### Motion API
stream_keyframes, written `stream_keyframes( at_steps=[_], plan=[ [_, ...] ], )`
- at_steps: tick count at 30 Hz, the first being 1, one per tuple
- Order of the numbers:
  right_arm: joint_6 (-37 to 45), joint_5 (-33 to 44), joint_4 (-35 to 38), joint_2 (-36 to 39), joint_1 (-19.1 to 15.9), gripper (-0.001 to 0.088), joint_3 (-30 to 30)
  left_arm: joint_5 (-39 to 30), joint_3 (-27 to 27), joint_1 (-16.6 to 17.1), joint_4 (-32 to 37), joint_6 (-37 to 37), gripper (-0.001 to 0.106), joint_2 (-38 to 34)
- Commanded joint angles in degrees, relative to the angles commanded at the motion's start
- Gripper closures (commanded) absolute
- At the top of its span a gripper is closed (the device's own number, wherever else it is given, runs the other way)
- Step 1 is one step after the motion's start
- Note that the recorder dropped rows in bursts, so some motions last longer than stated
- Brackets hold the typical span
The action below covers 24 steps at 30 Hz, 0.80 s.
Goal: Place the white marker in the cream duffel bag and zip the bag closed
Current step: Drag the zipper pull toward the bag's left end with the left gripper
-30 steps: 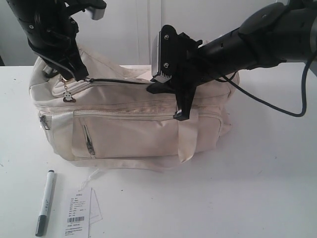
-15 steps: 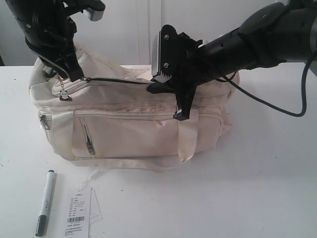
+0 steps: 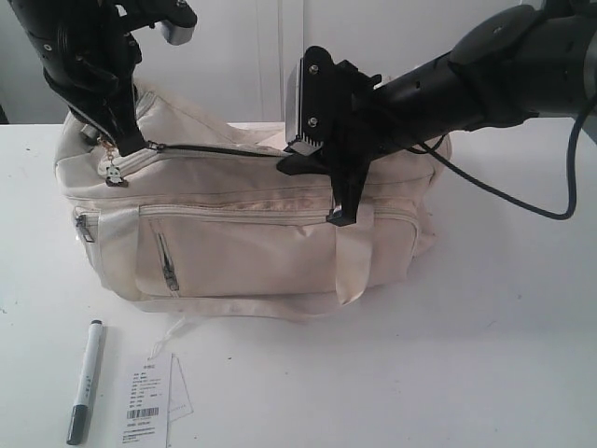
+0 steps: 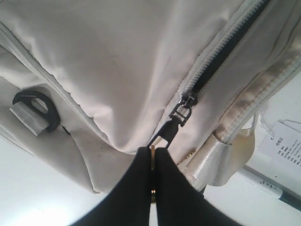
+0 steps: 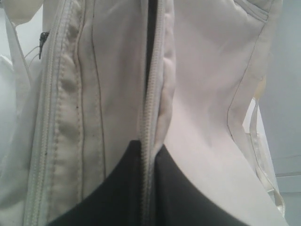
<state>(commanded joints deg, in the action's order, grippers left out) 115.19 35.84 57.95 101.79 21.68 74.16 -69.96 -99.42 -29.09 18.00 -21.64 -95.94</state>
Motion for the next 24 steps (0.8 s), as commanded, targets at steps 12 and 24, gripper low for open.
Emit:
stream_keyframes(
  at_steps=[12,24],
  plan=[
    [0.00,-0.09,0.00,0.00,0.00,0.0868,0.00,0.00,0.00,3.76,-4.28,-1.08,0.105,0.00],
    [0.00,-0.09,0.00,0.00,0.00,0.0868,0.00,0.00,0.00,5.86,-2.47,-0.71,0.105,0.00]
  ],
)
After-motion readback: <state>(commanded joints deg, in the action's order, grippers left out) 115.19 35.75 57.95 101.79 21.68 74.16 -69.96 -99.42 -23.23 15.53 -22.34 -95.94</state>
